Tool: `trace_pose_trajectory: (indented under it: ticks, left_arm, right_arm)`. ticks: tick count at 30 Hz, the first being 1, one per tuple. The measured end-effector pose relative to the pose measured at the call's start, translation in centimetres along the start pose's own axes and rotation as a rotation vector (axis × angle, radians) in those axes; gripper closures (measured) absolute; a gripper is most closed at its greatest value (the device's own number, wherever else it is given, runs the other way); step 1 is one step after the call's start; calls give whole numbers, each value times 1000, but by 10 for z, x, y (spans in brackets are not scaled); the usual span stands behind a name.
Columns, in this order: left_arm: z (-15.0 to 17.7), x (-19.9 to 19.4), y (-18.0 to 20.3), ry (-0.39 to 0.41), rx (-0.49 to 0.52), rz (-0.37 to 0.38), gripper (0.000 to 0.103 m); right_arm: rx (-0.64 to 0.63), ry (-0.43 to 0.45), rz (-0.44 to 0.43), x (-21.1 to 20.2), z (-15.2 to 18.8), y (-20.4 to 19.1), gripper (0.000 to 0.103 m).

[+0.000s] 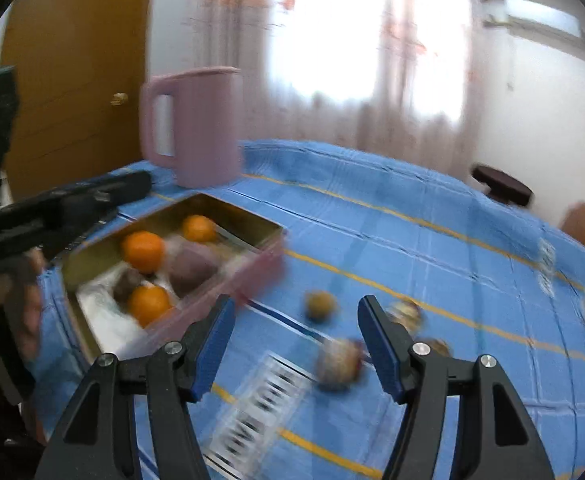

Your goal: Organize fruits

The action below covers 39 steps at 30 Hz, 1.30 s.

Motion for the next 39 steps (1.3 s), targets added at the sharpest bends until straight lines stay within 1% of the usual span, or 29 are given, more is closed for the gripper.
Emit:
trace_pose_trajectory:
  ticks: [4, 9, 13, 14, 16, 20, 24, 27, 33, 36, 37, 39]
  left_arm:
    - [14, 7, 22, -29, 35, 16, 14]
    - [25, 10, 39, -56, 63, 28, 14]
    - [28, 11, 45, -64, 74, 33, 14]
    - [28, 11, 47, -63, 75, 34, 14]
    - [28, 11, 51, -64, 79, 38, 14]
    - [31, 13, 64, -72, 103, 51, 14]
    - [38, 18, 80, -92, 126, 69, 14]
    - [46, 22, 94, -113, 142, 85, 14]
    - [65, 34, 125, -163, 188, 108, 14]
    - [76, 42, 141, -196, 199, 129, 16]
    - [80, 47, 145, -216, 194, 137, 18]
    - [81, 53, 146, -222, 205, 114, 18]
  right_arm:
    - [30, -56, 9, 7, 16, 15, 38]
    - [29, -118, -22, 26, 19, 11, 39]
    - [34, -199, -40, 41, 30, 11, 69]
    - [42, -201, -37, 40, 32, 14, 72]
    - [75, -176, -48, 33, 33, 20, 72]
    - [101, -135, -6, 15, 38, 36, 72]
    - [111, -129, 64, 0, 48, 60, 72]
    - [127, -133, 127, -7, 56, 84, 72]
    - [185, -137, 196, -19, 71, 126, 72]
    - [221, -135, 197, -22, 77, 140, 72]
    - [231, -133, 192, -23, 79, 143, 72]
    - [235, -126, 189, -25, 79, 144, 72]
Point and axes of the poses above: each gripper's, at about its wrist camera, not at the fingertips, and x roughly the way its jaws point, y to its right, z to its underside, the point moved 9 cm from there along x, roughly the way its jaws point, and after that the axes turned 10 degrees about -x, right-handed, at the moved point
